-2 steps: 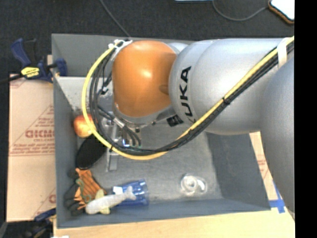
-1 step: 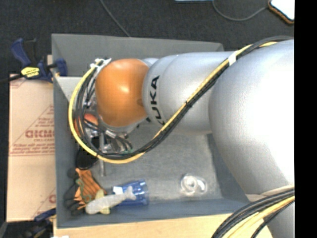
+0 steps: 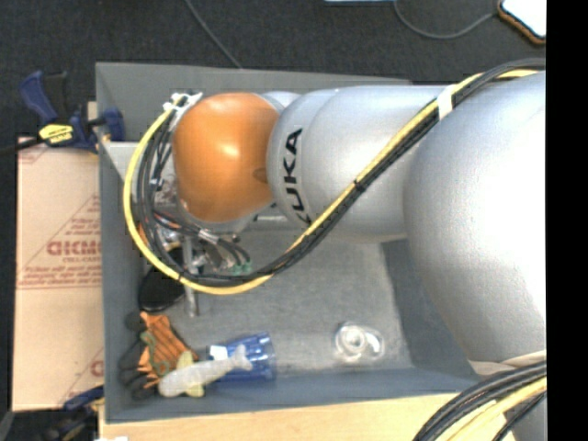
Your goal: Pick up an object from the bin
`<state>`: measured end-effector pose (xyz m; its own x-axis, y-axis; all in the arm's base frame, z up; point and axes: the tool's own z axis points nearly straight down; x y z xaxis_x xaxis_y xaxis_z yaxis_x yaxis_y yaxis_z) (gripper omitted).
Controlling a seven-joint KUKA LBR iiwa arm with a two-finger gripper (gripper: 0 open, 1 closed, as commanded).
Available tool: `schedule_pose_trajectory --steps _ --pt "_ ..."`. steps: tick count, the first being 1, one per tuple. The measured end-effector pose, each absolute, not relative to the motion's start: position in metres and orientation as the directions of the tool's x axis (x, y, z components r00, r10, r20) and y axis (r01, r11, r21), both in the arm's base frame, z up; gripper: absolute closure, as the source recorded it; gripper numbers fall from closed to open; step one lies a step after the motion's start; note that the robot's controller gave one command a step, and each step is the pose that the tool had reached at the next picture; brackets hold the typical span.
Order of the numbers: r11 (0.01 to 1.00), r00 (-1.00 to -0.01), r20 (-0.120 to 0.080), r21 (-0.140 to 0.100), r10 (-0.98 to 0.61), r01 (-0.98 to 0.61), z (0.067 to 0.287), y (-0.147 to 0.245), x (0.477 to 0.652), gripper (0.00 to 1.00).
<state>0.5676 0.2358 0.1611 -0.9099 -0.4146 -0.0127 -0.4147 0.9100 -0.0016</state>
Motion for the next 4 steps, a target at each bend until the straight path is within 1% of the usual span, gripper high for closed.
schedule_pose_trajectory --steps 1,2,3,4 --pt "0.801 -0.801 -0.009 -0.001 -0.598 -0.598 0.127 0.236 0.587 0.0" --pt "0.695 -0.695 -0.017 -0.007 -0.719 -0.719 0.071 0.227 0.588 0.0" --pt "0.479 -0.479 -0.013 -0.009 -0.878 -0.878 0.071 0.231 0.588 1.0" --pt "0.48 -0.48 -0.014 -0.008 -0.877 -0.877 0.071 0.231 0.588 1.0"
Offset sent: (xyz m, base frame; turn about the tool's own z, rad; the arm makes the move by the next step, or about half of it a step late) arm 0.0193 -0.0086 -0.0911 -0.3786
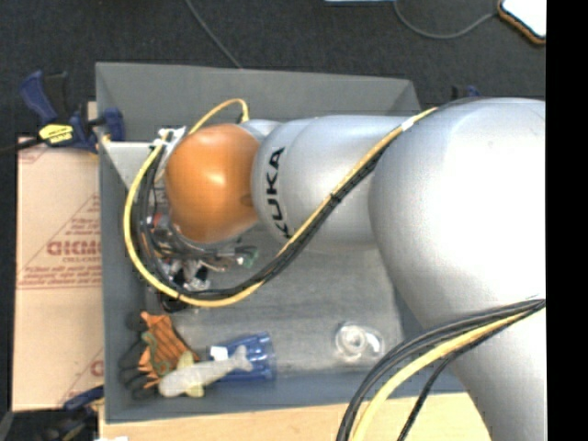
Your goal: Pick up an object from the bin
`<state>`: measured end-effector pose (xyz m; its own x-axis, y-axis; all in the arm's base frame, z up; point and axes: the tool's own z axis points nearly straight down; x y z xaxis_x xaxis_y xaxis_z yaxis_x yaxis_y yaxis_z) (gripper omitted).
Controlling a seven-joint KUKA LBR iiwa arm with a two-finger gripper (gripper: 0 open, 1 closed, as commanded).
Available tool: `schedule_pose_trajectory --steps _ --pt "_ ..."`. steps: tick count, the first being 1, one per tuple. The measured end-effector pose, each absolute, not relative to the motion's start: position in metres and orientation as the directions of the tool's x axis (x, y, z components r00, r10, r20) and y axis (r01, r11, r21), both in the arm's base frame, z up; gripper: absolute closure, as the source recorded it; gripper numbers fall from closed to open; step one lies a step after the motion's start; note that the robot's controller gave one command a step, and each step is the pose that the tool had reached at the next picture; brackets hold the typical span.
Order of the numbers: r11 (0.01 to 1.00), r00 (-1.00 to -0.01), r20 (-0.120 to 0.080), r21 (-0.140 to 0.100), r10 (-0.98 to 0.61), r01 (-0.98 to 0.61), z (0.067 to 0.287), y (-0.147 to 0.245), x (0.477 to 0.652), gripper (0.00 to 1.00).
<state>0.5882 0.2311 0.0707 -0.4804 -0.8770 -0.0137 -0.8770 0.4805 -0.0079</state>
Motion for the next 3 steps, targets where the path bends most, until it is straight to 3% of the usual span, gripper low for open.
schedule_pose_trajectory --steps 2,3 --pt "0.484 -0.484 -0.019 -0.011 -0.875 -0.875 0.09 0.231 0.589 1.0" --pt "0.488 -0.487 -0.013 -0.006 -0.873 -0.873 0.142 0.23 0.587 1.0"
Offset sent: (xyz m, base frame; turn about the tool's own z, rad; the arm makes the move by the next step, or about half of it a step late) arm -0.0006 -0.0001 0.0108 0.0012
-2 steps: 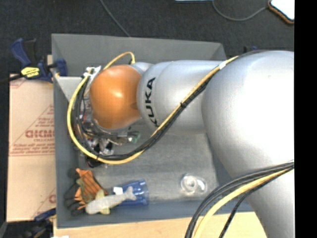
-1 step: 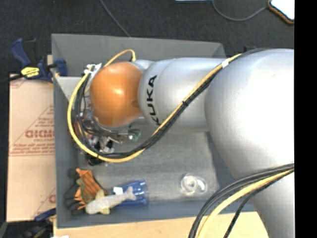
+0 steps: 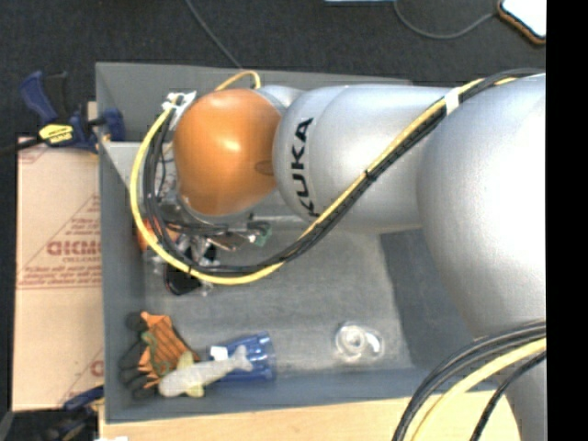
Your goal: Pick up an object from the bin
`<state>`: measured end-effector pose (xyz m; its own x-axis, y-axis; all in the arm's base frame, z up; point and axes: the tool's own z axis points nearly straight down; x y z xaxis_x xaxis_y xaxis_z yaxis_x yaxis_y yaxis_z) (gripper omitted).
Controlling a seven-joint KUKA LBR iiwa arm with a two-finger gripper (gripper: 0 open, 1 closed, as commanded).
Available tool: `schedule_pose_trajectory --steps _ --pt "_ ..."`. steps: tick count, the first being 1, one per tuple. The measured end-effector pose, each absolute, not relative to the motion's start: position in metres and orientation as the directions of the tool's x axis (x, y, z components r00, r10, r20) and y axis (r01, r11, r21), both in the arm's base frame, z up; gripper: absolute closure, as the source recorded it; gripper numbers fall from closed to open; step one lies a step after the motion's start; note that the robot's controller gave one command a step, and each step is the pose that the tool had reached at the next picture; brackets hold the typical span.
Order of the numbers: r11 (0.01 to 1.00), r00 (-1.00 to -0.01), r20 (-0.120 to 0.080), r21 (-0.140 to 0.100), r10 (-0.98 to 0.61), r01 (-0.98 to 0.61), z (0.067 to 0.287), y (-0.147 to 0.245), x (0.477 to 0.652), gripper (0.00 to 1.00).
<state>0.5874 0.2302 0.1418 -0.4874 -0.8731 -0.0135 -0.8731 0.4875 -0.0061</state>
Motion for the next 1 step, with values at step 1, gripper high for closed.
schedule_pose_trajectory --steps 1 --pt "0.491 -0.491 -0.014 -0.006 -0.871 -0.871 0.1748 0.2299 0.5877 1.0"
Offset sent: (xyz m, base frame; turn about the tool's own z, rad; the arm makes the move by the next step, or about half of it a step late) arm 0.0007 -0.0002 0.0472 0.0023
